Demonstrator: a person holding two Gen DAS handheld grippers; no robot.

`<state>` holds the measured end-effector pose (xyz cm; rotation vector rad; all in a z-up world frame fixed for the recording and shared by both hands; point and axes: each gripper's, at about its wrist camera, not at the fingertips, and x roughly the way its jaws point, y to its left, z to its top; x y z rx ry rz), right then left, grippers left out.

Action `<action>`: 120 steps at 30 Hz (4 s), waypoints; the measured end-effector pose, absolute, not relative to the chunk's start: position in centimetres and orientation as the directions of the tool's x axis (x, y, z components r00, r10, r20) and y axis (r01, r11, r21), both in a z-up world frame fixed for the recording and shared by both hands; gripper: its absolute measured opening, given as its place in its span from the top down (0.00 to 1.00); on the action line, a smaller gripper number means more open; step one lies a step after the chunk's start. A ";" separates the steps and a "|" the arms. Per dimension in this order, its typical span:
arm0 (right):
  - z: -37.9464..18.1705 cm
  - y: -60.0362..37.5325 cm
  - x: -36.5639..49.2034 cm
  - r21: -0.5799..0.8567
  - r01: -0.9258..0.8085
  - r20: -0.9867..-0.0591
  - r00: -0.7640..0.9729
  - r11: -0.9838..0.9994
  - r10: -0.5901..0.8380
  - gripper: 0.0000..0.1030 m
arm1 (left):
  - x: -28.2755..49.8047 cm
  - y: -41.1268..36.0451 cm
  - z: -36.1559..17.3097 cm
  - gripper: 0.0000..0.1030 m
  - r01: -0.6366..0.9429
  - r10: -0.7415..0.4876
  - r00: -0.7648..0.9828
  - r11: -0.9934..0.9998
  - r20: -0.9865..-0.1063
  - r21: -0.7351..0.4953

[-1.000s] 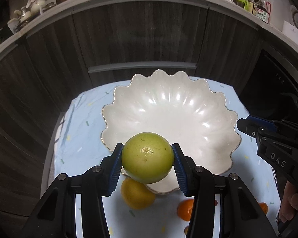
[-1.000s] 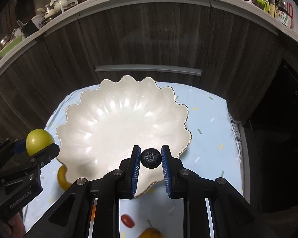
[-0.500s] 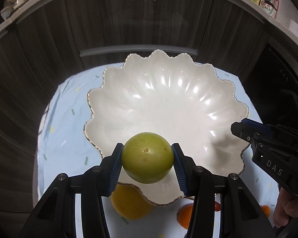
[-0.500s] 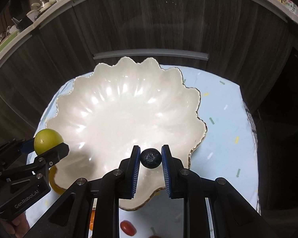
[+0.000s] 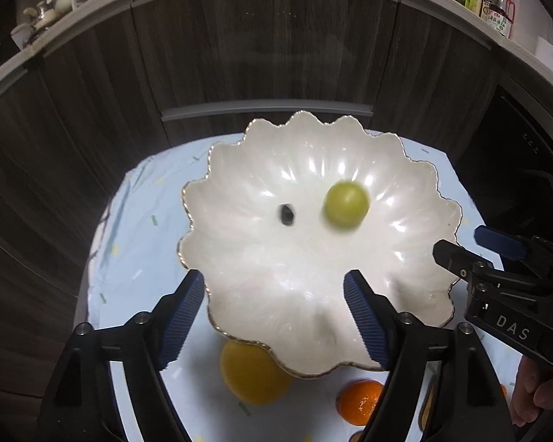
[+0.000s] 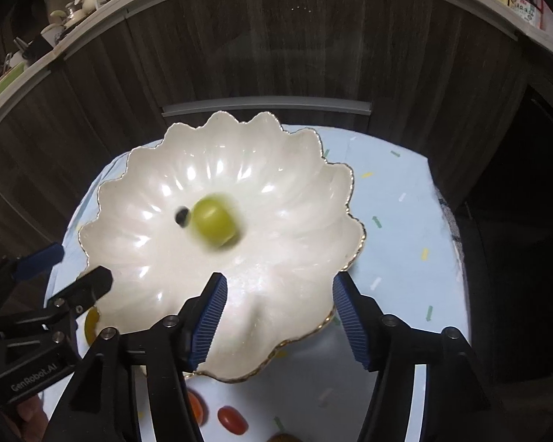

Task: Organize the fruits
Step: 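Open both tools to drop the pomelo and blueberry into the bowl, then withdraw both tools from the bowl toward the remaining fruits, then grasp the brown longan with the left tool while the right tool grasps the mandarin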

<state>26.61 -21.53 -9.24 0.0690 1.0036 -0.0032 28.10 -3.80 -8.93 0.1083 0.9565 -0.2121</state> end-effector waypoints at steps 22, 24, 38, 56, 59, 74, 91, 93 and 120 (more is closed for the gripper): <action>-5.1 -22.3 20.7 0.030 0.070 -0.799 0.602 0.997 -0.018 0.32 | 21.9 -4.2 -5.6 0.16 0.204 -0.084 0.610 0.977 -0.788 0.054; -4.9 -22.4 20.3 0.028 0.074 -0.798 0.603 0.997 -0.022 0.32 | 21.3 -4.2 -5.5 0.16 0.207 -0.083 0.611 0.977 -0.787 0.058; -5.0 -22.6 16.6 0.020 0.072 -0.795 0.606 0.997 -0.028 0.32 | 17.9 -4.5 -5.8 0.16 0.226 -0.087 0.610 0.972 -0.788 0.068; -6.9 -24.2 11.9 0.003 0.092 -0.808 0.587 0.996 -0.052 0.32 | 13.5 -6.3 -8.0 0.16 0.279 -0.117 0.575 0.958 -0.810 0.059; -7.2 -24.5 11.1 0.000 0.091 -0.811 0.582 0.996 -0.053 0.32 | 12.7 -6.6 -8.5 0.16 0.283 -0.120 0.568 0.958 -0.814 0.056; -9.1 -25.2 8.2 -0.029 0.074 -0.816 0.575 0.997 -0.066 0.32 | 9.0 -7.2 -10.3 0.16 0.275 -0.113 0.544 0.960 -0.832 0.050; -12.1 -25.3 6.5 -0.031 0.053 -0.828 0.557 0.998 -0.056 0.32 | 5.8 -7.5 -13.1 0.16 0.281 -0.119 0.520 0.959 -0.846 0.038; -12.4 -25.4 6.4 -0.029 0.055 -0.832 0.552 0.998 -0.055 0.32 | 5.5 -7.6 -13.3 0.16 0.284 -0.124 0.517 0.958 -0.847 0.034; -15.9 -26.0 6.2 -0.040 0.092 -0.855 0.512 0.995 -0.082 0.32 | 5.6 -8.3 -17.8 0.53 0.319 -0.149 0.388 0.948 -0.909 -0.019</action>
